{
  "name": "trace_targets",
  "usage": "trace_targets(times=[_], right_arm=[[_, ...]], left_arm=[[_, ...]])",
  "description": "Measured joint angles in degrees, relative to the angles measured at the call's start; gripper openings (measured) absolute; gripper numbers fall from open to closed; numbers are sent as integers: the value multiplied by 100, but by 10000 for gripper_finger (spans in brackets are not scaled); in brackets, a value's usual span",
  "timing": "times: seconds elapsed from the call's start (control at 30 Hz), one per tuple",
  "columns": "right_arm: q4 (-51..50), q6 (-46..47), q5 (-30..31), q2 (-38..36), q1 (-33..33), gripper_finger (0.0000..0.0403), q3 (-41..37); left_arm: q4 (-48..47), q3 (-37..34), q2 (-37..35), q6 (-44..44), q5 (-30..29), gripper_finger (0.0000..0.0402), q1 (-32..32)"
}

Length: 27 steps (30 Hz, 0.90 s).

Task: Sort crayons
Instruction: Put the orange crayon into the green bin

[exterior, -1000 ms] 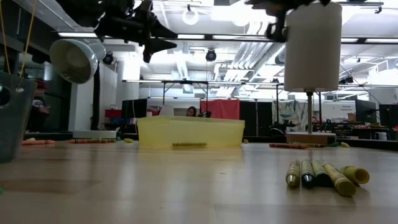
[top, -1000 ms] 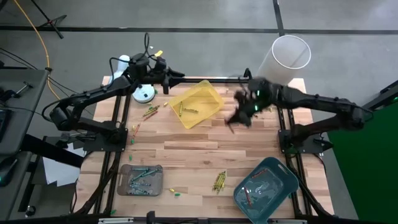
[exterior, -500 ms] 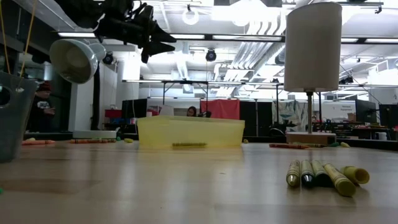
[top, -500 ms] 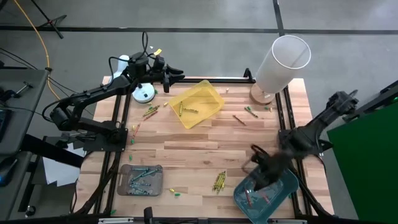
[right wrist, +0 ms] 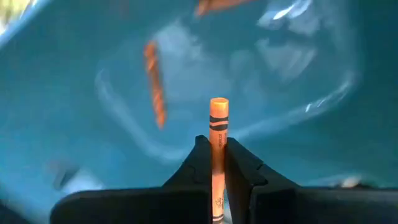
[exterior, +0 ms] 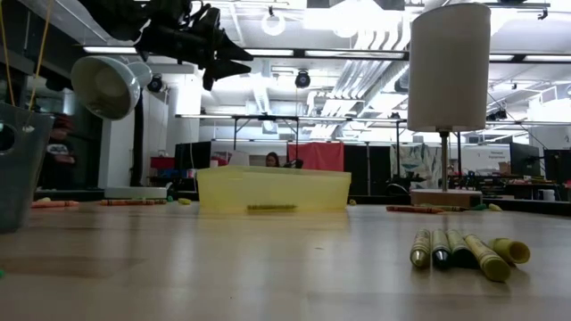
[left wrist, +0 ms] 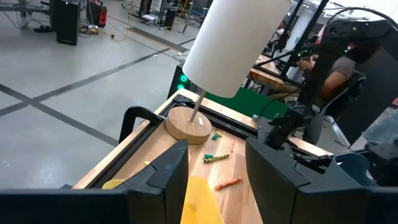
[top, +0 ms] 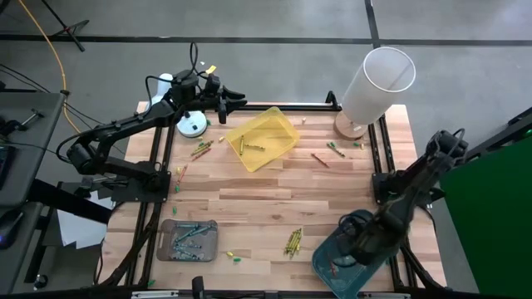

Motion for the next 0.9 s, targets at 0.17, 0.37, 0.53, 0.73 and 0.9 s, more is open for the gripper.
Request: trace_targets(times=[0.17, 0.37, 0.53, 0.73, 0.9], right_arm=[[83, -132, -86, 368, -200, 3, -128], [1621, -187, -288, 534, -174, 5, -975], [1872, -149, -382, 542, -178, 6, -1372], [2038, -381, -732, 542, -178, 41, -1362], [2113, -977, -1073, 540, -178, 133, -1085]], left_arm=[[0, 0, 0, 1, 2, 147, 0], [4, 0, 0, 3, 2, 147, 0], [9, 0, 0, -21, 2, 147, 0], [11, 0, 0, -41, 2, 147, 0], [12, 0, 0, -41, -4, 147, 0]])
